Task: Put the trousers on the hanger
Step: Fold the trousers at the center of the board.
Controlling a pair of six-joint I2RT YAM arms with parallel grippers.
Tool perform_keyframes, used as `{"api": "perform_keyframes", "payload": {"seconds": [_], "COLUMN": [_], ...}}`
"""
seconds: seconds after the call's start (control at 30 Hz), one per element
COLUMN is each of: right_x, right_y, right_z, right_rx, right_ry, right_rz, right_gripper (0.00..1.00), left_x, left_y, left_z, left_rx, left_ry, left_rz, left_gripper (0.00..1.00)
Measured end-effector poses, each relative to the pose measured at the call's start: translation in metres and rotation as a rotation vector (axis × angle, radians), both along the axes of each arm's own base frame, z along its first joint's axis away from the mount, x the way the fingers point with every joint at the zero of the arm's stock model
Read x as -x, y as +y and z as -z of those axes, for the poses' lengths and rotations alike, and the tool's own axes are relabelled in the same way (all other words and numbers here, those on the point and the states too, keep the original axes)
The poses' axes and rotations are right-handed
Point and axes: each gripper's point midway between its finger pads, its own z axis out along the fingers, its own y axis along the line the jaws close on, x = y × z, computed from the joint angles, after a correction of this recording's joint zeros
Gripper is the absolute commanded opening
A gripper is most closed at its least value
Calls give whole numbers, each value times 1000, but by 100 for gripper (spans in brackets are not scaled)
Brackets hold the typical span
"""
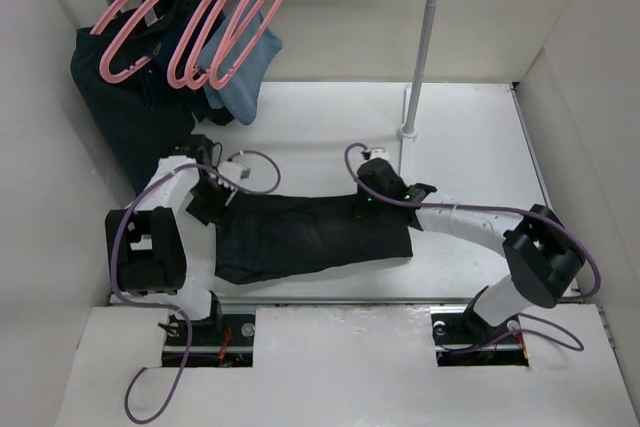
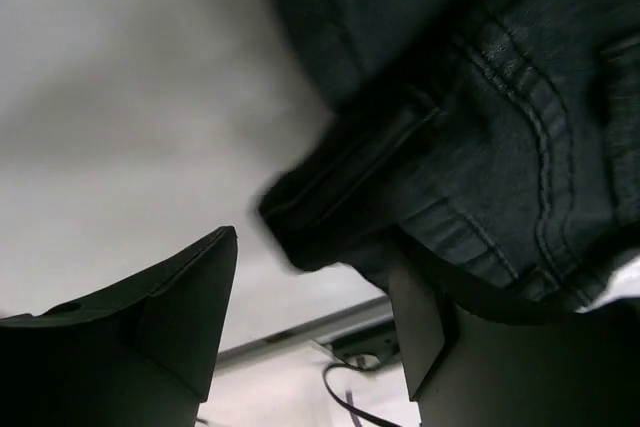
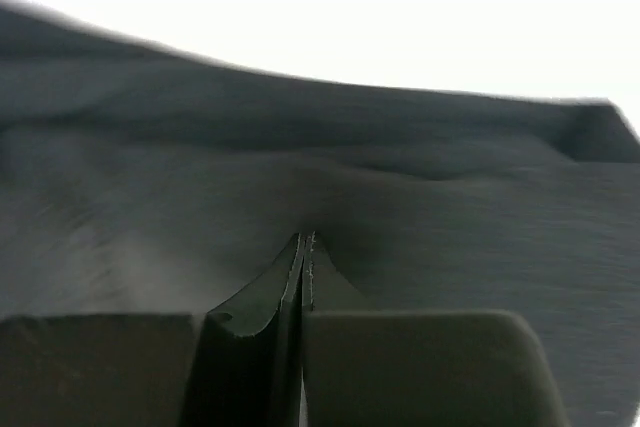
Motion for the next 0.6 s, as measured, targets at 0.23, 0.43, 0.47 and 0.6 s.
{"api": "perform_keyframes", "payload": {"seconds": [0.23,0.43,0.47,0.6], "right_x": [-40,-42,-40,-34], "right_y": [-75,-100,-103,-117], "right_z": [46,62,60,35], "right_rx": [-51,-121,-120,-107], "right_ry": [183,255,247,181], "right_rz": [350,469,472,484], "right_gripper": [0,0,5,98], "left_x": [48,47,46,32], "left_y": [11,16,16,18], "left_z": [67,66,65,52], "left_rx": [-117,-171,-175,-177], "left_ry": [186,141,130,53], "left_rz": [-44,-91,-94,-93], "left_gripper": [55,54,54,66]}}
